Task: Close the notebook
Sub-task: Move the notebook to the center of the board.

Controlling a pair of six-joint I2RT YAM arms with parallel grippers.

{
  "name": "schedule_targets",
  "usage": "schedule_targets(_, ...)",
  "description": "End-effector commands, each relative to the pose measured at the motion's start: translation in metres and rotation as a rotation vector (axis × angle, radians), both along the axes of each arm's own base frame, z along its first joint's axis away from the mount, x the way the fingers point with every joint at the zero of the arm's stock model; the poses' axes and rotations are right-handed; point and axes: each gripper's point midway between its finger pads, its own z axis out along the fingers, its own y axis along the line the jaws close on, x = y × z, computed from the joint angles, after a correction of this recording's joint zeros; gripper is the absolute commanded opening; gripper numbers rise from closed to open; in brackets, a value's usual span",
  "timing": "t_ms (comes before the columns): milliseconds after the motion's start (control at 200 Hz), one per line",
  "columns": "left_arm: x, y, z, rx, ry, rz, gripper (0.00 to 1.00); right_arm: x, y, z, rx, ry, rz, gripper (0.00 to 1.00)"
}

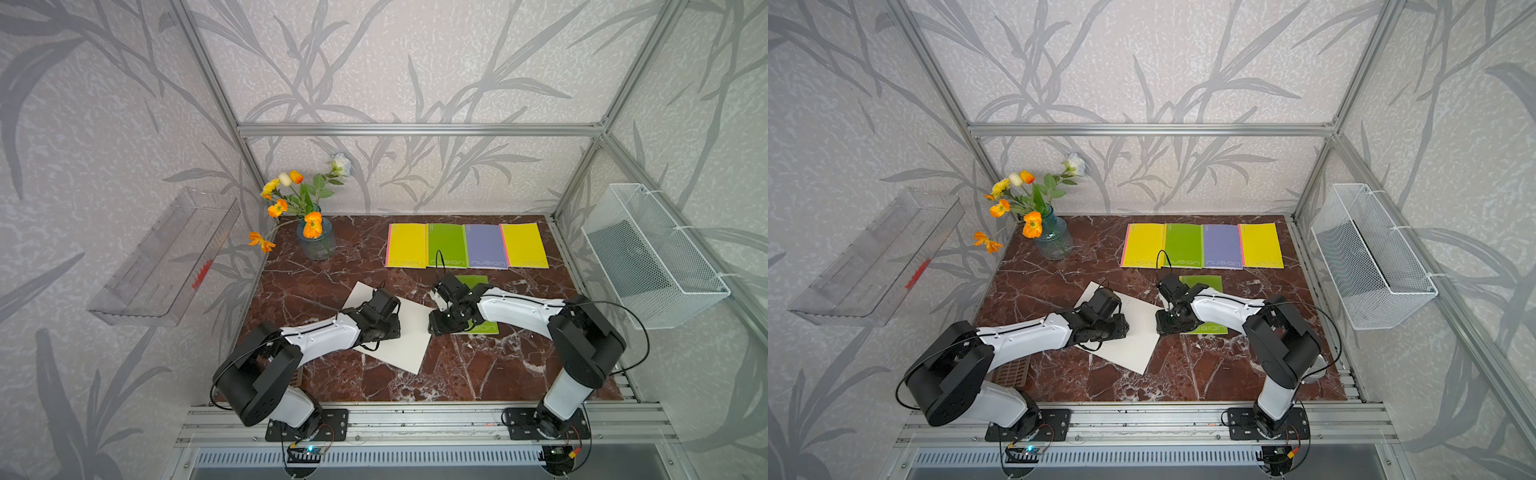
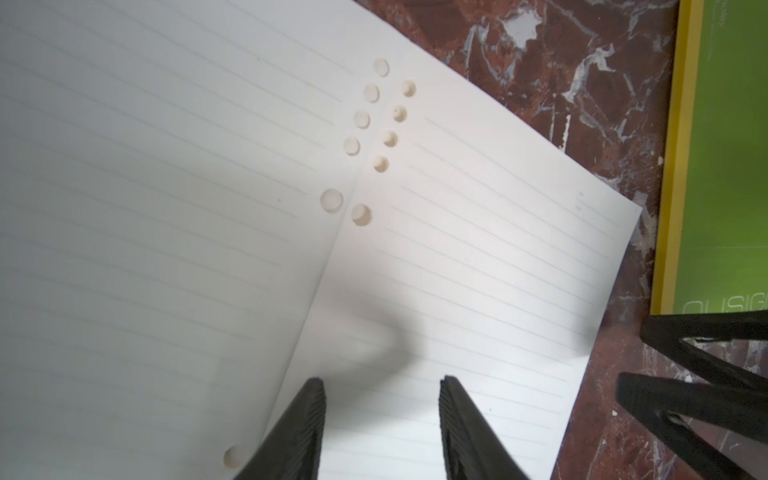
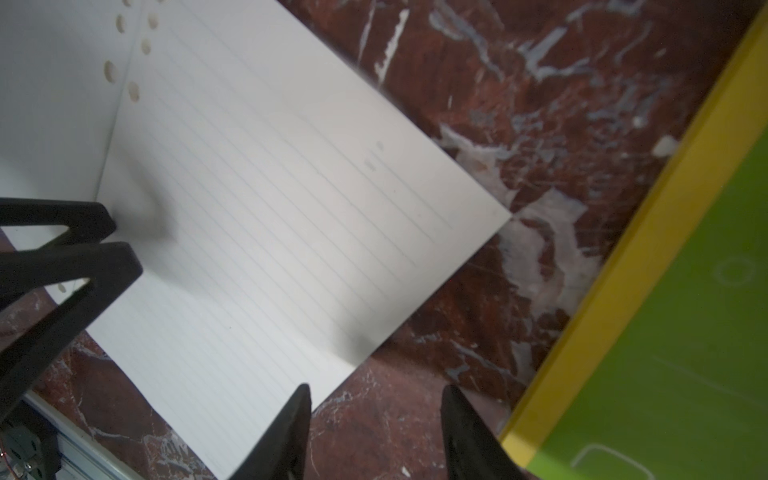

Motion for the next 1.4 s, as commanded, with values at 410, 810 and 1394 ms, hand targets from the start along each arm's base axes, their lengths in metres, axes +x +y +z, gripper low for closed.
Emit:
schedule_targets(410, -0.019, 0.001, -0.021, 0.032, 0.113, -0.05, 0.46, 0.006, 0.013, -0.009, -0.017, 0.031, 0.036, 0.51)
schedule_targets(810, -0.015, -0.011, -0.022, -0.007, 0.117, -0.069, 0.46, 0.025, 0.022, -0.014, -0.039, 0.023, 0.05, 0.5)
schedule_targets(1394, 0.011, -0.041, -0.039, 0.0, 0.149, -0.144, 0.46, 0.07, 0.013, -0.01, -0.058, 0.008, 0.036, 0.5)
